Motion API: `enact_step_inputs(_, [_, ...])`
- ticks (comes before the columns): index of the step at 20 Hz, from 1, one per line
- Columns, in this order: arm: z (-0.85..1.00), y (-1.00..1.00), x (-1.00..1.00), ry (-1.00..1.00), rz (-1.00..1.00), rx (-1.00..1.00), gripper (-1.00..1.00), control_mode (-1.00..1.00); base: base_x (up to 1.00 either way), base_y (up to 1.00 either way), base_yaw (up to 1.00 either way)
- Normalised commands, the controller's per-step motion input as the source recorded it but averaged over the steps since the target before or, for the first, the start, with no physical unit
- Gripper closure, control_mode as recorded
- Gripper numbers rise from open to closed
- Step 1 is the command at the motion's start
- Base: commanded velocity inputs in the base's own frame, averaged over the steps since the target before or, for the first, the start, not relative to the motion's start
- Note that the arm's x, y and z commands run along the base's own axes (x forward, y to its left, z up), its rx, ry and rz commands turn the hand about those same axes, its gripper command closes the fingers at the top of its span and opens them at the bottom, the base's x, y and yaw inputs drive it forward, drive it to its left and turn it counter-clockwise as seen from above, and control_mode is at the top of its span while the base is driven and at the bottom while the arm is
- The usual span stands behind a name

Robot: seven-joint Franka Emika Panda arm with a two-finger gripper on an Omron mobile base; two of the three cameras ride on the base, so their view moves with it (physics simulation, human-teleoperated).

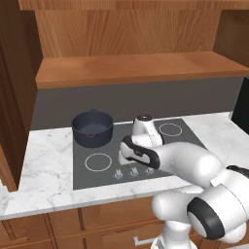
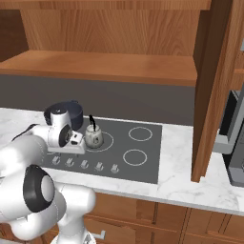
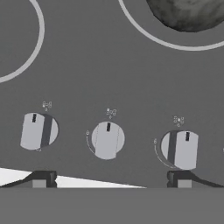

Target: Pick the kettle from the cabinet and place it on a stove burner. Then pick the pot from the counter and place it on another stove burner. Finally, turn both burners on.

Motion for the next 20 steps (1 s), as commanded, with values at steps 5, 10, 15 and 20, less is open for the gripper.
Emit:
enact_step_inputs(5, [-0.15, 0.05, 0.07, 0.0, 0.0, 0.0, -1.0, -1.0, 0.0, 0.0, 0.0])
enact_step_inputs(10, [-0.14, 0.05, 0.05, 0.0, 0.0, 0.0, -1.0, -1.0, 0.0, 0.0, 0.0])
enact_step_inputs(15, [-0.09, 0.02, 0.01, 0.0, 0.0, 0.0, -1.0, -1.0, 0.0, 0.0, 0.0])
enact_step_inputs(20, [-0.01, 0.0, 0.0, 0.0, 0.0, 0.0, -1.0, -1.0, 0.0, 0.0, 0.0])
